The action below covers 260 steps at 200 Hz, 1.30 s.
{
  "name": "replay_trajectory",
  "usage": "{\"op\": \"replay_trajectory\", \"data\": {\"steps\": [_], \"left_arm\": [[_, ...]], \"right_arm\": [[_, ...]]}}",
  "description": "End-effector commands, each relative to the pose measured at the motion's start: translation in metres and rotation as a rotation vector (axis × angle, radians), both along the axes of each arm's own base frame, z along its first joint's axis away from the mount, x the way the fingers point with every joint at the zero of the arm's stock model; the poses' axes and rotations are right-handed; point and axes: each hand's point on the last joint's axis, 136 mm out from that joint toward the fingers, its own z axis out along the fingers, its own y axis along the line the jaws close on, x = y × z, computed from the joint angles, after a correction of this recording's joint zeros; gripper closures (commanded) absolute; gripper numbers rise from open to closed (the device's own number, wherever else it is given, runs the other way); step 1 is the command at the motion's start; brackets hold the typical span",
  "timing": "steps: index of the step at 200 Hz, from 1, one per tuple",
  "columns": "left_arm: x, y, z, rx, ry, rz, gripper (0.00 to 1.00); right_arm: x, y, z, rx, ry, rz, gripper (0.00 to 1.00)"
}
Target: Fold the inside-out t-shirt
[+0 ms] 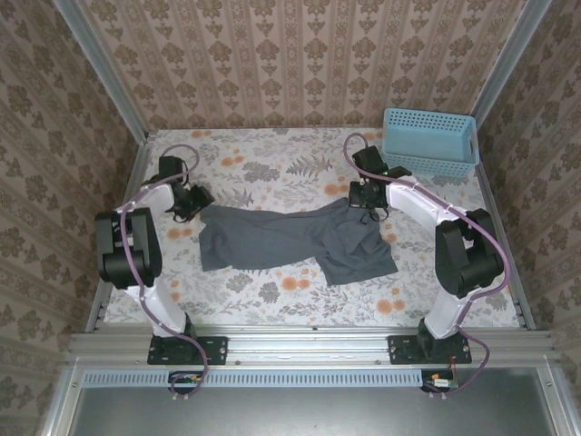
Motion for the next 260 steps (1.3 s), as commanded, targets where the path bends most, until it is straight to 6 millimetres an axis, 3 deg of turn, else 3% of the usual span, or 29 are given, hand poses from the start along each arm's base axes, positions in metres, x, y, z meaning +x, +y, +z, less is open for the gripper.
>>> {"op": "replay_trajectory", "data": {"steps": [1, 44, 151, 207, 260], "left_arm": [[-0.012, 0.006, 0.015, -0.009, -0.056, 0.043, 0.47], [-0.028, 0.000, 0.021, -0.045, -0.082, 0.042, 0.44], [-0.016, -0.006, 0.005, -0.085, -0.060, 0.019, 0.52], [-0.015, -0.008, 0.009, -0.091, -0.065, 0.017, 0.75], [-0.011, -0.007, 0.018, -0.030, -0.070, -0.013, 0.89]], "right_arm": [[0.001, -0.007, -0.006, -0.023, 0.010, -0.006, 1.00], [0.005, -0.006, -0.007, -0.019, -0.004, -0.005, 1.00], [-0.002, -0.005, 0.009, 0.011, -0.032, -0.003, 1.00], [-0.002, -0.003, 0.012, 0.020, -0.032, 0.001, 1.00], [-0.004, -0.001, 0.013, 0.032, -0.032, 0.008, 1.00]]}}
